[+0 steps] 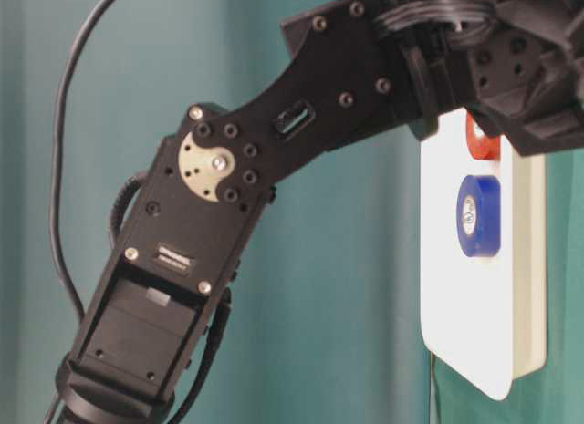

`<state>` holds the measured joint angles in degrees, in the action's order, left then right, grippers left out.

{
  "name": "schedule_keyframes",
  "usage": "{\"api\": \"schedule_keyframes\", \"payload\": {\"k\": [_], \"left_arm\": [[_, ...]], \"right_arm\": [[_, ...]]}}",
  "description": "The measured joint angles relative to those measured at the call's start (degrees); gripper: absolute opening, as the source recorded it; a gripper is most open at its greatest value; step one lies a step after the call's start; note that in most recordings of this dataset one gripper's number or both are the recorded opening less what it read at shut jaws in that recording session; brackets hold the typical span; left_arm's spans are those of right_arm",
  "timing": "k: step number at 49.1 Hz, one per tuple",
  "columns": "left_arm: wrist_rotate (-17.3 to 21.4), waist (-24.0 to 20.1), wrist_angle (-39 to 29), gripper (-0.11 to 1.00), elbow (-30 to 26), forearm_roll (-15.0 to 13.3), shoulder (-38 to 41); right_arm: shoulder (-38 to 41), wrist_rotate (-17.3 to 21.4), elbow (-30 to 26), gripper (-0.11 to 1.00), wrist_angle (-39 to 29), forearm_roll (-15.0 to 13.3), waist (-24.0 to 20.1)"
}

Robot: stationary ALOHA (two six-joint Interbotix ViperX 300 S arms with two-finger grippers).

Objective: Pick up the tape from a random location and place it into the white case.
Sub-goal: 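Lower the left gripper and close it on the black tape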

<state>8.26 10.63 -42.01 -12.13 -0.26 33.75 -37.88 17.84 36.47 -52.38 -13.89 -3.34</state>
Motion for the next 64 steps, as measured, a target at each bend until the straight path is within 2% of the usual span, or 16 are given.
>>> {"api": "schedule_keyframes", "payload": {"k": [22, 39, 53, 64], "left_arm": [[-0.09, 0.09, -0.44, 0.18, -0.09, 0.00, -0.09], [0.18, 0.09, -5.01, 0.18, -1.58, 0.00, -0.62], [0.18, 0.18, -9.40, 0.18, -2.90, 0.00, -7.12], [0.18, 0.44, -14.85, 0.18, -6.59, 0.00, -11.60]], "right_arm": [[0.00, 0.00, 0.00, 0.90, 0.44, 0.00, 0.00], [0.09, 0.00, 0.00, 0.90, 0.53, 0.00, 0.00], [0.00, 0.00, 0.00, 0.90, 0.44, 0.00, 0.00], [0.00, 0.00, 0.00, 0.90, 0.53, 0.00, 0.00]]}}
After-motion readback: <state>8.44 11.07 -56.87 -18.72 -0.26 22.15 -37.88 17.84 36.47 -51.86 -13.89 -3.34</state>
